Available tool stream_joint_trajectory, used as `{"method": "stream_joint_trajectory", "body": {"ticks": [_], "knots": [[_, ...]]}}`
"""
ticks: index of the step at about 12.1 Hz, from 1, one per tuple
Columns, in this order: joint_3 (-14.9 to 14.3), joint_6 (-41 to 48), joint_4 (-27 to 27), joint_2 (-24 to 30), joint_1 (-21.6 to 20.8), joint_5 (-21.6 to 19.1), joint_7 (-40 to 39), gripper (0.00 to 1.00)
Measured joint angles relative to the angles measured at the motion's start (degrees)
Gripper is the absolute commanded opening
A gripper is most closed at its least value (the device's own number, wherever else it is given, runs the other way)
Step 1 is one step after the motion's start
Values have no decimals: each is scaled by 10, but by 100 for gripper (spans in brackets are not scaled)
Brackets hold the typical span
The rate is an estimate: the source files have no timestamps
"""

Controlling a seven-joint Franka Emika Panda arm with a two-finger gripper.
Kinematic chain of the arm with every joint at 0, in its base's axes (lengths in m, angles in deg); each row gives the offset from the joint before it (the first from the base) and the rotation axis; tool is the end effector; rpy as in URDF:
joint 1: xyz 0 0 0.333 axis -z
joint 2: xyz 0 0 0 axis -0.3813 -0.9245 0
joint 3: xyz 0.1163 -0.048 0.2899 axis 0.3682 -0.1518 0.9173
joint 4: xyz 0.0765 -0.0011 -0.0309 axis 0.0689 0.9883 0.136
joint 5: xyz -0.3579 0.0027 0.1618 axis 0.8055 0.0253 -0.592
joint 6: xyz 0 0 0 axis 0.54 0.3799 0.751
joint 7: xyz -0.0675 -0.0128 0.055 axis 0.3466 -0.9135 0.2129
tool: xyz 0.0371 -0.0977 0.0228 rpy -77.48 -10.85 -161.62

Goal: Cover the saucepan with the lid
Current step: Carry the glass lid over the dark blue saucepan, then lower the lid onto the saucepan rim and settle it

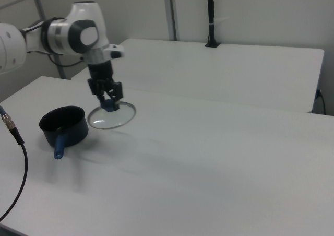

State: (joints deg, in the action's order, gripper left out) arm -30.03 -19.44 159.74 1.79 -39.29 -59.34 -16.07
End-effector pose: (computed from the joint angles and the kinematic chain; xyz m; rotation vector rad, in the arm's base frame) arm 0.6582 0.0956 0.4607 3.0681 -0.1414 -0.0802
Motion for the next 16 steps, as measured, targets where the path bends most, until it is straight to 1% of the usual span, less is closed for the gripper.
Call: {"method": "stream_joint_trajectory", "body": {"ticks": [2, 4, 6, 10, 13, 16], "knots": [[2, 0, -1, 0, -43, -1, 43, 53], [5, 0, -10, -1, -74, -1, 74, 53], [13, 0, -15, -2, -92, -1, 94, 53], [15, 0, -21, -7, -136, -1, 125, 53], [15, 0, -40, -29, -164, -1, 152, 53], [16, 0, -66, -63, -179, -1, 166, 53]]}}
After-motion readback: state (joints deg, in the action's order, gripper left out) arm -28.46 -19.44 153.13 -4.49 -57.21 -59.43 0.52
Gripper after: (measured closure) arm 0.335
